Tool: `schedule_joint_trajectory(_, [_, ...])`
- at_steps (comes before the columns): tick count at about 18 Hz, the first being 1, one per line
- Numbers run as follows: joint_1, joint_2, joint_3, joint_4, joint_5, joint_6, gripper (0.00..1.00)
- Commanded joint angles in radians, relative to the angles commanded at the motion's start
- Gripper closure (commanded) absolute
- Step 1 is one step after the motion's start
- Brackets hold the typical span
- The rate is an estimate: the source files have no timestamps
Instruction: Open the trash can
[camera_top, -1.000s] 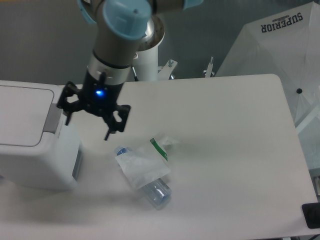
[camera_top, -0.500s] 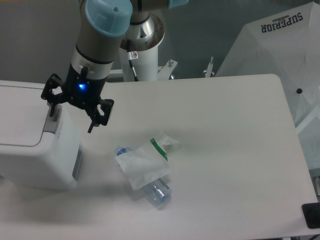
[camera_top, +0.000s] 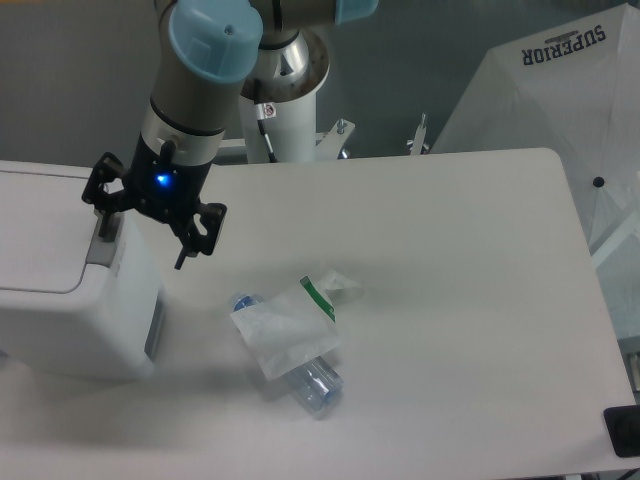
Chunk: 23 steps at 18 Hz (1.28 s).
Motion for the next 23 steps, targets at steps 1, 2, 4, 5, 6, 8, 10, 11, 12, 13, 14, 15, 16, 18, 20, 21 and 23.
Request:
schedule_joint_trajectory(1, [-0.002,-0.002,0.0,0.0,0.0,-0.002,0.0])
schedule_joint_trajectory(2, [-0.002,-0.003,0.0,0.0,0.002,-0.002,0.0])
schedule_joint_trajectory(4, [0.0,-0.006,0.0,0.0,0.002,-0.002,0.0])
schedule_joint_trajectory(5, [0.0,-0.006,0.0,0.0,0.002,-0.002,0.0])
schedule_joint_trajectory(6, [0.0,-0.006,0.0,0.0,0.002,-0.002,0.0])
schedule_joint_trajectory(8, [0.0,-0.006,0.002,0.0,0.0,-0.002,0.0])
schedule_joint_trajectory(10, [0.003,-0.006,0.006,0.0,-0.003,-0.002,0.0])
schedule_joint_trajectory(11, [0.005,-0.006,0.011,0.0,-0.005,-0.002,0.0])
schedule_joint_trajectory(12, [0.008,-0.006,0.012,0.0,-0.006,-0.002,0.0])
schedule_joint_trajectory(13, [0.008,-0.006,0.012,0.0,-0.008,-0.002,0.0])
schedule_joint_trajectory(14, [0.009,-0.006,0.012,0.0,-0.008,-0.002,0.0])
schedule_joint_trajectory(15, [0.011,-0.005,0.012,0.0,-0.008,-0.002,0.0])
schedule_joint_trajectory(16, [0.012,-0.005,0.014,0.0,-0.009,-0.002,0.0])
schedule_joint_trajectory(18, [0.017,-0.003,0.014,0.0,-0.009,0.0,0.0])
schedule_joint_trajectory(20, [0.037,0.005,0.018,0.0,-0.006,0.002,0.0])
schedule_joint_trajectory(21, [0.044,0.006,0.026,0.002,-0.005,0.002,0.0])
schedule_joint_trajectory(23, [0.073,0.008,0.044,0.012,0.002,0.015,0.0])
